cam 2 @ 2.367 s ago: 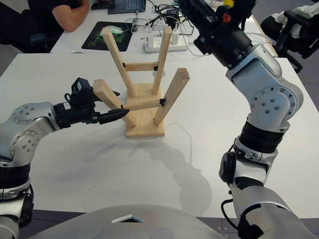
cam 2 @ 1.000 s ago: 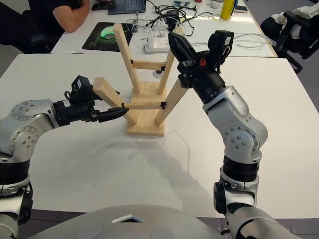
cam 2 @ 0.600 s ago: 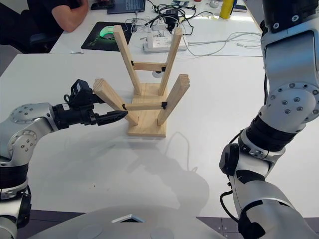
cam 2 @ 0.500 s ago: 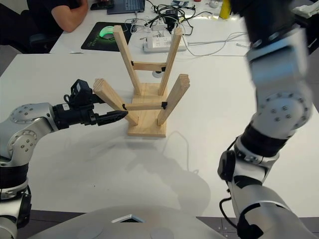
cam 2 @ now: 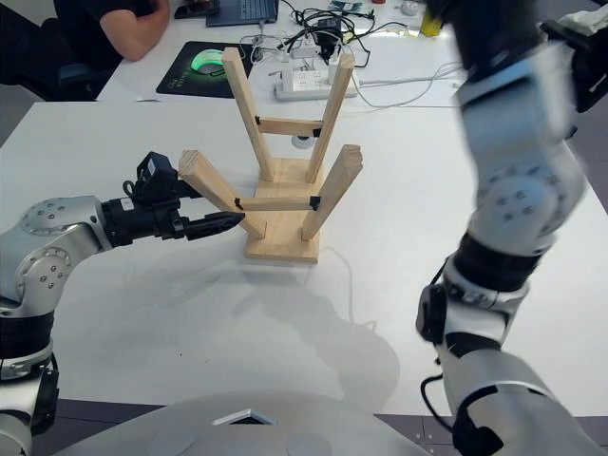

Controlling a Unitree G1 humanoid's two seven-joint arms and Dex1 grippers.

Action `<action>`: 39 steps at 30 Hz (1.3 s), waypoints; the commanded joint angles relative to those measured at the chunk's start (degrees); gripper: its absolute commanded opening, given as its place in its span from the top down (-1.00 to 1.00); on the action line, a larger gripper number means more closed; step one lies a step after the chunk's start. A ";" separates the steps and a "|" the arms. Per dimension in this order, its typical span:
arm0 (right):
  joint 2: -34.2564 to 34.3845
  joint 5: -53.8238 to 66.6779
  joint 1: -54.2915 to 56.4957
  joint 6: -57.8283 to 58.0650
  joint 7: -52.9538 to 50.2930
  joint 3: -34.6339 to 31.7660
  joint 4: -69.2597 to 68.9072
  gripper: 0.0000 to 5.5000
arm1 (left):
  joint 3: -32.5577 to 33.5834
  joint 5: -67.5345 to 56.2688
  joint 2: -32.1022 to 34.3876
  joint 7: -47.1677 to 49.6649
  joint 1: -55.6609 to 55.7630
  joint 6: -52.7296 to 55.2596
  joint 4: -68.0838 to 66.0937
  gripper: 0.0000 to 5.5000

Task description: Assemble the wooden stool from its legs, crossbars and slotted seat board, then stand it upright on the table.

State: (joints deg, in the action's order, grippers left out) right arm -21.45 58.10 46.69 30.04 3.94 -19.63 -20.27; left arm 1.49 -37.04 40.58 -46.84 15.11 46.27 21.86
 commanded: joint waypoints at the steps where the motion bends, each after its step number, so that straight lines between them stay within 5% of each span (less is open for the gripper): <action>1: 0.54 3.83 -0.11 1.49 0.66 0.14 -0.54 1.00 | 0.66 -0.16 0.21 0.44 -0.64 0.21 0.93 -0.42; 9: 4.76 -6.13 -24.32 10.34 0.77 22.12 -2.46 1.00 | -1.26 -0.56 -0.25 -0.54 1.67 0.86 0.61 -0.42; 17: 1.18 -2.69 2.19 -2.63 -0.86 0.97 1.15 1.00 | -0.51 -0.74 0.10 -0.15 0.03 0.92 1.06 -0.42; 21: -0.91 0.00 2.19 -1.19 1.48 -1.17 1.67 1.00 | -0.11 -0.77 0.14 0.14 -0.80 0.89 1.38 -0.42; 29: 4.20 -4.67 -34.61 11.97 0.91 25.43 -7.54 1.00 | -1.30 -1.69 0.54 -1.35 1.47 2.18 0.69 -0.42; 34: 4.16 -3.22 -10.53 -0.16 -3.54 8.16 -5.78 1.00 | -0.49 -2.72 1.25 -1.65 0.09 3.42 1.66 -0.42; 39: -1.51 1.09 2.51 -2.19 -0.82 -0.36 0.03 1.00 | 0.40 -2.87 1.03 -0.40 -1.41 3.49 2.37 -0.42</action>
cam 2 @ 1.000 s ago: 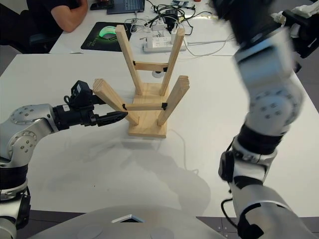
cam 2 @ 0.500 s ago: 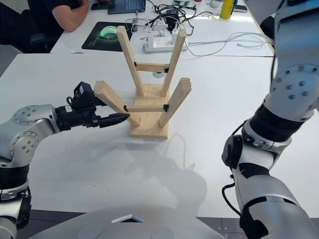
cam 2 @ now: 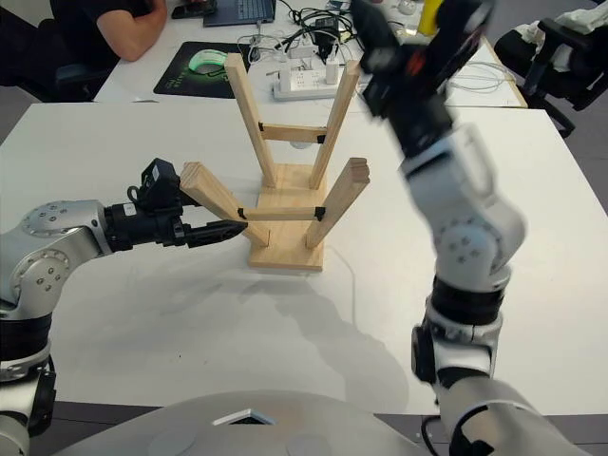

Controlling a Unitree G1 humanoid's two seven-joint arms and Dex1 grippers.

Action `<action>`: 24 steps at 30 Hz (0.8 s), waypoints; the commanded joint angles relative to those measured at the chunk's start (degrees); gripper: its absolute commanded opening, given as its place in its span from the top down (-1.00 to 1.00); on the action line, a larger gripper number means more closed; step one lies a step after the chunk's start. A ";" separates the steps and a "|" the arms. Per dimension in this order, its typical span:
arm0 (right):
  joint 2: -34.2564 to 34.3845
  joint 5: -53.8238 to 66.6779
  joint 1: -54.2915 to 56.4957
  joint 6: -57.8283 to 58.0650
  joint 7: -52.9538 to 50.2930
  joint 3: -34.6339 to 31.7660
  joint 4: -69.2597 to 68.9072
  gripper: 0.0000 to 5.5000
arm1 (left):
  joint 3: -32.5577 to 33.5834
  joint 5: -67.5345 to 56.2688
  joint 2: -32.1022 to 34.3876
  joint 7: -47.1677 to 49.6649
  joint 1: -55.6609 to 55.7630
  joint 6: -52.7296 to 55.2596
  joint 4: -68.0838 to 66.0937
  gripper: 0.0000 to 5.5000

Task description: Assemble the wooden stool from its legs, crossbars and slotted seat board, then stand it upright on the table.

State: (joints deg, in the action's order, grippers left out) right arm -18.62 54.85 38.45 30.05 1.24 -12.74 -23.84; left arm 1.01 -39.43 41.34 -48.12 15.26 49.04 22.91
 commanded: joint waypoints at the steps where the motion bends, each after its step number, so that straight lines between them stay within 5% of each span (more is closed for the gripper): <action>1: -4.30 5.53 11.00 -1.73 2.17 -7.63 3.62 1.00 | 1.02 -0.51 0.24 1.06 -1.72 0.72 1.43 -0.42; 4: -1.86 10.36 5.25 1.98 2.31 -4.39 0.55 1.00 | 0.94 -0.54 0.22 1.25 -1.72 0.63 1.44 -0.42; 9: -3.90 1.39 -18.07 11.42 7.83 16.16 -1.03 1.00 | -0.01 -0.63 -0.01 1.02 -0.68 0.84 1.28 -0.42; 13: -0.03 2.89 -6.09 4.54 4.02 7.59 -2.35 1.00 | -0.35 -0.74 0.18 0.59 -0.18 0.95 1.10 -0.42; 19: -5.04 5.87 12.19 -2.82 2.75 -7.61 6.32 1.00 | 0.02 -0.63 0.11 1.16 -1.15 0.56 1.11 -0.42; 24: -3.11 11.95 6.89 1.96 3.77 -4.45 1.64 1.00 | -0.03 -0.50 0.35 0.93 -1.25 0.28 1.00 -0.42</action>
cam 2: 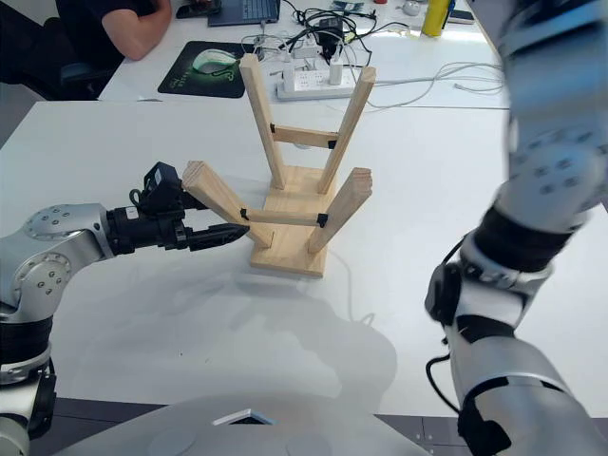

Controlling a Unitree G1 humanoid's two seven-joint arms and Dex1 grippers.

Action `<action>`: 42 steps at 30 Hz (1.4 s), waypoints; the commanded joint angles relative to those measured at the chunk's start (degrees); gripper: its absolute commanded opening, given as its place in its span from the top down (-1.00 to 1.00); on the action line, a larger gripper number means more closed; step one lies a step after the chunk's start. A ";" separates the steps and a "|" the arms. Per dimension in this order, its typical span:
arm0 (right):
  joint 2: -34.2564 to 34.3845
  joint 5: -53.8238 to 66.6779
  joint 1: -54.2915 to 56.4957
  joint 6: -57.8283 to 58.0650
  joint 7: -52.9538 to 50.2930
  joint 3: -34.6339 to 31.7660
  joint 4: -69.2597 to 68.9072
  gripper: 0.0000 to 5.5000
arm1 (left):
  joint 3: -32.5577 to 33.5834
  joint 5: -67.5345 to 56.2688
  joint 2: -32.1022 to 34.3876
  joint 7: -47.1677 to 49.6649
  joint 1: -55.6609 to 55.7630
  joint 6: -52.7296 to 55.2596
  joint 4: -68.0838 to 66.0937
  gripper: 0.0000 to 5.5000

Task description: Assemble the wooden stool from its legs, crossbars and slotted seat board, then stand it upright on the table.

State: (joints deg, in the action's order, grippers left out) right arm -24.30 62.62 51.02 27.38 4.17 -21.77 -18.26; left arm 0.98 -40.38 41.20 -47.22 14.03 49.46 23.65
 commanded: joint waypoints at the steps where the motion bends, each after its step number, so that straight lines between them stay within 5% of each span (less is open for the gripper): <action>1: 2.70 3.51 -10.51 6.67 2.22 8.45 -6.31 1.00 | -0.10 0.48 0.53 -0.08 0.12 -0.17 0.16 -0.42; 4: 1.71 -3.99 -27.03 12.90 5.20 24.28 -7.30 1.00 | -0.72 0.59 0.44 -0.36 0.99 -0.11 -0.11 -0.42; 6: 1.47 -11.13 -32.24 10.73 5.80 28.60 -5.98 1.00 | -1.53 0.71 0.32 -0.90 2.31 -0.09 -0.77 -0.42; 12: 0.77 -8.44 -1.52 -2.58 3.11 7.77 0.74 1.00 | -1.41 0.78 0.73 -1.12 1.52 -0.08 -0.52 -0.42; 17: -1.81 -4.13 1.83 -0.68 5.96 3.37 1.88 1.00 | -0.90 0.70 0.42 -0.53 1.00 -0.10 -0.16 -0.42; 22: 1.89 -0.01 -11.72 5.54 5.43 10.05 -6.74 1.00 | -0.67 0.52 0.56 -0.47 0.92 0.00 0.05 -0.42; 27: 3.13 -11.68 -35.30 8.36 8.37 27.18 -6.95 1.00 | -1.91 0.34 0.55 -1.43 2.84 0.54 -0.53 -0.42; 36: -1.06 -4.57 2.36 -0.38 4.65 3.83 1.86 1.00 | -1.25 0.61 0.67 -1.30 1.64 0.37 -0.58 -0.42; 42: -3.47 11.77 -10.82 11.92 6.54 3.98 -6.29 1.00 | -0.56 0.27 0.60 -0.60 0.64 0.53 0.31 -0.42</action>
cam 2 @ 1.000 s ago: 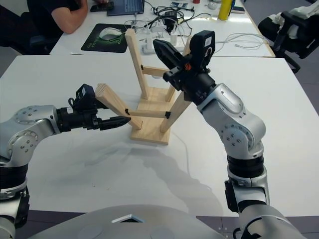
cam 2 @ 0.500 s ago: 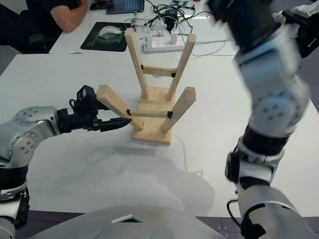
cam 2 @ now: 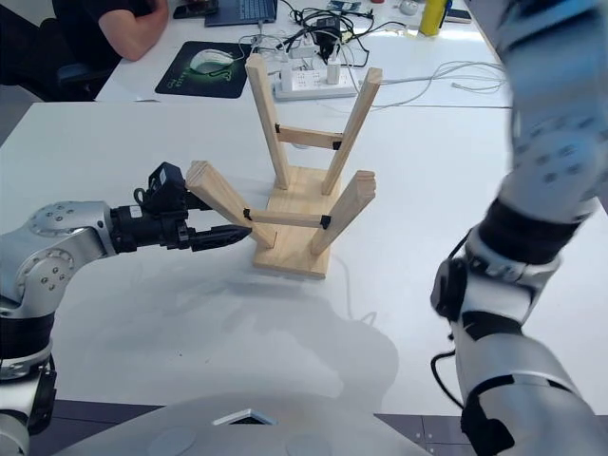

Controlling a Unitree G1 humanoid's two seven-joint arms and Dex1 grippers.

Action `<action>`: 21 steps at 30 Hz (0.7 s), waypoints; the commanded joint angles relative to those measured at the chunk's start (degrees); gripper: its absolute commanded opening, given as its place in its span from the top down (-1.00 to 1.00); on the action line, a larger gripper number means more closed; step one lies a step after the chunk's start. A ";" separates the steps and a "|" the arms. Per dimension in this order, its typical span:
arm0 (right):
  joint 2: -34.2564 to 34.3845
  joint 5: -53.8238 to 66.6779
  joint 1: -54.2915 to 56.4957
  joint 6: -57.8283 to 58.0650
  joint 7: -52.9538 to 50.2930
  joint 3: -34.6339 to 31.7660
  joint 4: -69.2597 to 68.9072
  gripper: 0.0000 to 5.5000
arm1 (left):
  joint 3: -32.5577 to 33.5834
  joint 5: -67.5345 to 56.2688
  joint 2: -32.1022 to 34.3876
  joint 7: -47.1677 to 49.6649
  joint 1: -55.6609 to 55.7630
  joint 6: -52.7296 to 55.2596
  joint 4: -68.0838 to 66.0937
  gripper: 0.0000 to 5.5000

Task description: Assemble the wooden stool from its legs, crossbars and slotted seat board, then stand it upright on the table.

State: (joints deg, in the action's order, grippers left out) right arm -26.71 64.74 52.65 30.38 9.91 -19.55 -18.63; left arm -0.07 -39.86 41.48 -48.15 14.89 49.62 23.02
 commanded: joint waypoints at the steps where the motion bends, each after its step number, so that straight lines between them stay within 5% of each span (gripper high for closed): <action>1: -2.03 12.34 -18.05 11.58 1.75 2.72 -8.29 1.00 | 0.31 -0.23 0.30 0.21 0.00 0.37 0.84 -0.42; 4: -6.40 5.16 -35.80 15.88 9.56 12.11 -14.49 1.00 | -0.04 -0.13 0.71 -0.27 0.47 0.42 0.51 -0.42; 7: -6.18 -4.85 -37.19 13.27 10.16 18.83 -14.77 1.00 | -0.49 -0.30 1.09 -1.09 1.31 0.58 -0.08 -0.42; 11: -2.45 -1.31 -24.21 6.89 5.22 9.35 -9.51 1.00 | -1.49 -0.41 0.41 -0.85 1.56 0.73 0.15 -0.42; 15: -2.67 28.26 -14.92 7.69 -0.94 0.99 -4.63 1.00 | -1.73 -0.67 -0.40 0.14 0.17 0.76 1.27 -0.42; 18: -7.40 43.32 -18.59 14.74 3.16 1.55 -1.75 1.00 | -1.44 -0.51 -0.68 0.71 -0.59 0.57 1.55 -0.42; 21: -14.38 30.56 -27.16 16.63 7.59 -3.12 8.57 1.00 | -0.70 -0.71 -0.91 1.51 -1.50 0.65 2.49 -0.42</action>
State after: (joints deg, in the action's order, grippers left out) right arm -33.79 102.42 32.63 44.84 14.76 -18.03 -19.32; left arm -1.11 -40.49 40.70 -47.68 15.27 49.62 23.71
